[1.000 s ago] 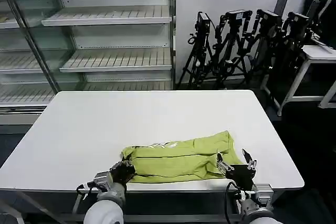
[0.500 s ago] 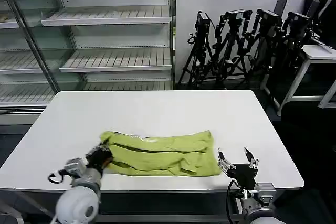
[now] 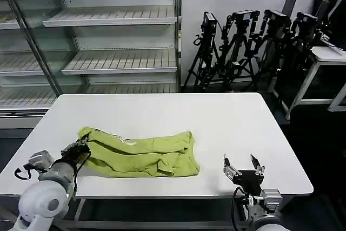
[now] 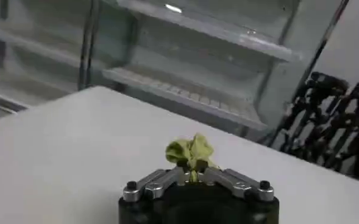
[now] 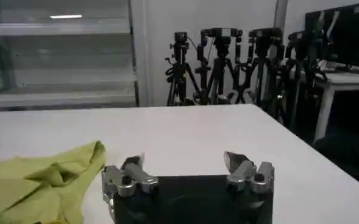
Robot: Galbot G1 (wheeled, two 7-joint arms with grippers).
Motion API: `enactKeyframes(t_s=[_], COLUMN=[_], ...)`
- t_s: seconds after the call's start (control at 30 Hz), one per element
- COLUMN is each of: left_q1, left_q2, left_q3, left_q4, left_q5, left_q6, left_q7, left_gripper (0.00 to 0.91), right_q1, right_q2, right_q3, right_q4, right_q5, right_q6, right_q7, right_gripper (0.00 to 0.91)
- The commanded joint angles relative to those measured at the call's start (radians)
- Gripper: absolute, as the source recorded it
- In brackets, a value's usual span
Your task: Fold and organize the clothes.
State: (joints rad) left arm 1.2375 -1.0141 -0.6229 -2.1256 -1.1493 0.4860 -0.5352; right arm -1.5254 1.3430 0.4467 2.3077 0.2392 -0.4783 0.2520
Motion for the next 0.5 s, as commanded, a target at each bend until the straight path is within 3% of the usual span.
enactKeyframes(t_s=[0.03, 0.27, 0.5], left_q1=[-0.080, -0.148, -0.174], left_q2=[-0.108, -0.241, -0.301], left_q3=[0.060, 0.191, 0.320], left_q4=[-0.059, -0.029, 0.015], left_q5=[-0.410, -0.343, -0.201], left_q6=[-0.002, -0.018, -0.037], left_q7=[-0.036, -0.039, -0.049], left_gripper=[0.040, 0.040, 0.040], right_q1=[-0.019, -0.035, -0.044], right_q2=[0.002, 0.007, 0.014], right_q3=[0.013, 0.029, 0.044], right_q4=[0.000, 0.002, 0.007], right_q5=[0.001, 0.000, 0.000], right_q6=[0.002, 0.006, 0.011], right_q7=[0.000, 0.000, -0.001], right_gripper=[0.907, 0.907, 0.907])
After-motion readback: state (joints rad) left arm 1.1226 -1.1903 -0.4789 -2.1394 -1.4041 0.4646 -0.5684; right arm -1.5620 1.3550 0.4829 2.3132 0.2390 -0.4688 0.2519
